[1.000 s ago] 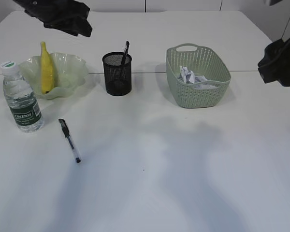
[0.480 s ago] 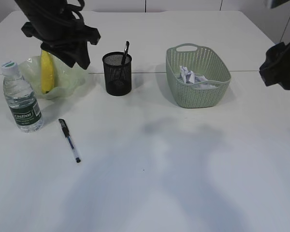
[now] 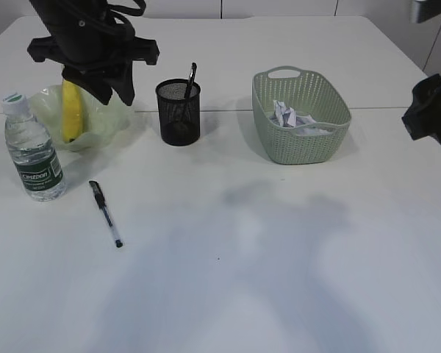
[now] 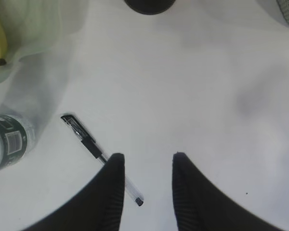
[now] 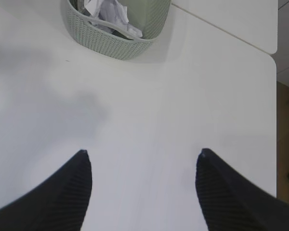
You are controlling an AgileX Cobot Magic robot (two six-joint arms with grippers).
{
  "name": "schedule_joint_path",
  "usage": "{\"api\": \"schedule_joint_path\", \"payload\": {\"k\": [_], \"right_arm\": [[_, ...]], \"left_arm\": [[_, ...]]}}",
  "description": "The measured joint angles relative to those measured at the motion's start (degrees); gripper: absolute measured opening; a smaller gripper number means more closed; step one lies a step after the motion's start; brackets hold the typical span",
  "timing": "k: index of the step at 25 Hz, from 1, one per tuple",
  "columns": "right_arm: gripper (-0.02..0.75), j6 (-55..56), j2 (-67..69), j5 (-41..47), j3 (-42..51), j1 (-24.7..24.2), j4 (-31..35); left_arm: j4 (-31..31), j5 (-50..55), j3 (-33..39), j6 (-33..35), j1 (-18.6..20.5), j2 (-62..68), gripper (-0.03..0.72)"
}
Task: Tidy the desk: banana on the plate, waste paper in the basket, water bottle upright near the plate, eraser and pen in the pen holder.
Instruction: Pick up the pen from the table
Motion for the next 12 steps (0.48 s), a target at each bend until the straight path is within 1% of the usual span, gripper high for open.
{"api": "schedule_joint_path", "payload": {"k": [2, 4, 7, 12], "right_arm": [[0.502, 0.0, 0.0, 0.03, 0.0, 0.0, 0.0], [0.502, 0.0, 0.0, 0.03, 0.0, 0.0, 0.0], [0.502, 0.0, 0.0, 0.13, 0.0, 0.0, 0.0], [0.501, 0.0, 0.0, 0.13, 0.0, 0.0, 0.38]], "left_arm": [[0.12, -0.23, 1.26, -0.75, 0.0, -0.13, 0.238], [0.2, -1.25, 4.19, -2.56, 0.0, -0.23, 0.238], [0.2, -4.32, 10.04, -7.42, 0.0, -0.23, 0.238], [-0.29, -9.86, 14.31, -15.34, -0.75, -0.23, 0.238]]}}
